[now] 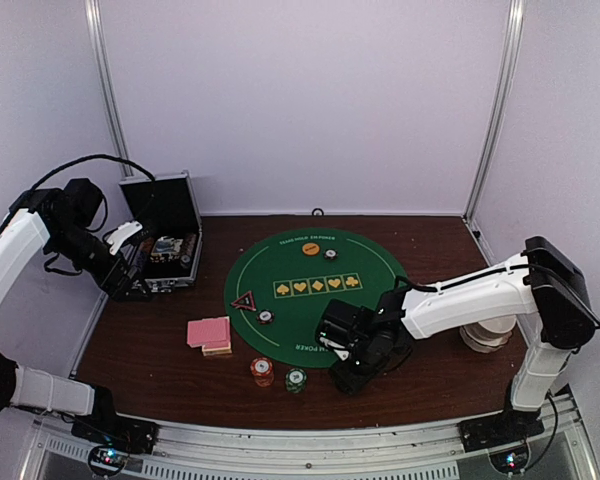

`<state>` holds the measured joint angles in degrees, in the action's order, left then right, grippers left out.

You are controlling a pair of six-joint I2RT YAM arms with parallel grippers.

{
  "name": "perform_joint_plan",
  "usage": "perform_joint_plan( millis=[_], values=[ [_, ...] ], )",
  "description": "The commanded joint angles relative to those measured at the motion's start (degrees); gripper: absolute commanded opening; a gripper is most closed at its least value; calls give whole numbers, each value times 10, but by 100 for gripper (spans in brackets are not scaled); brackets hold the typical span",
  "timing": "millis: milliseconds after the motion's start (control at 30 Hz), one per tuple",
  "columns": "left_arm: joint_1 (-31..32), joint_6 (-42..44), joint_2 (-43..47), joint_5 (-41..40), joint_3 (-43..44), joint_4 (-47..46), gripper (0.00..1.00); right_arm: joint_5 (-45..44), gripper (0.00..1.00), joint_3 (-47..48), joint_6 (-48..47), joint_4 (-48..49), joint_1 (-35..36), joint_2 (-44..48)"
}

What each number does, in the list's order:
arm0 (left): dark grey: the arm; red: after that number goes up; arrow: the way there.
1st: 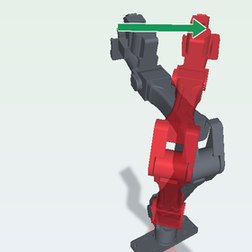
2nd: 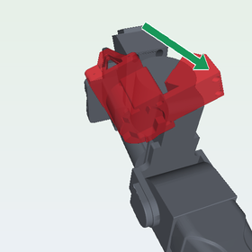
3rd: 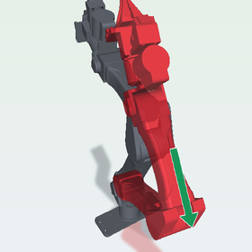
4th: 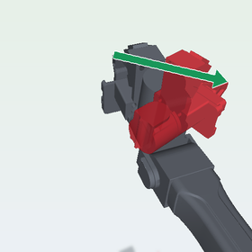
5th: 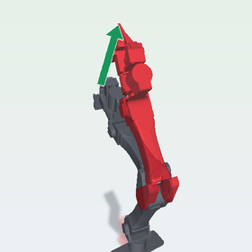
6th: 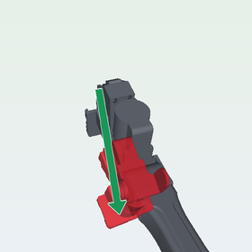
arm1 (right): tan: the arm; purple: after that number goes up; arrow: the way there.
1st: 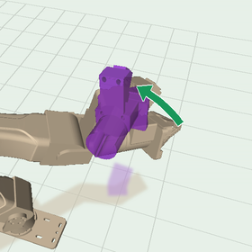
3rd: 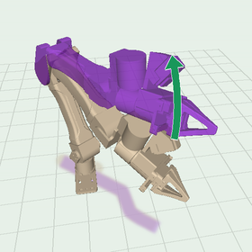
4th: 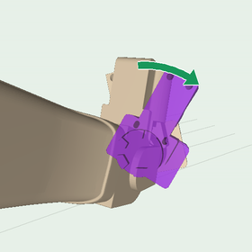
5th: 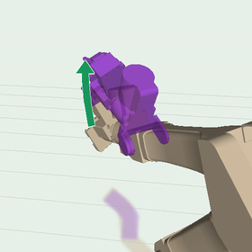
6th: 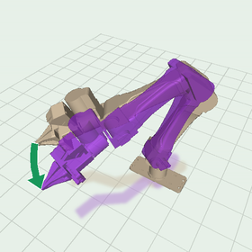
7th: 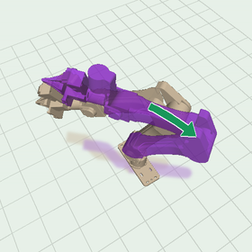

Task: Distribute texas hold em gaming equipment

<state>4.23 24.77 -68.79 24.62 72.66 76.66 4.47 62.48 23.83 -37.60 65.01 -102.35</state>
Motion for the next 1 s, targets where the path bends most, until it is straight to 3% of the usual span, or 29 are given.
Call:
perform_joint_plan(
  millis=[0,233,667,967],
  values=[
    [3,-1,2,7,13,5,97,-12,57,7,-3,-5,4,13],
    [3,-1,2,8,13,4,98,-12,55,9,-4,-11,4,19],
    [3,0,4,8,10,5,97,-14,32,20,-5,-26,5,26],
    [3,0,5,8,11,5,97,-27,29,41,-9,-63,4,61]
  ],
)
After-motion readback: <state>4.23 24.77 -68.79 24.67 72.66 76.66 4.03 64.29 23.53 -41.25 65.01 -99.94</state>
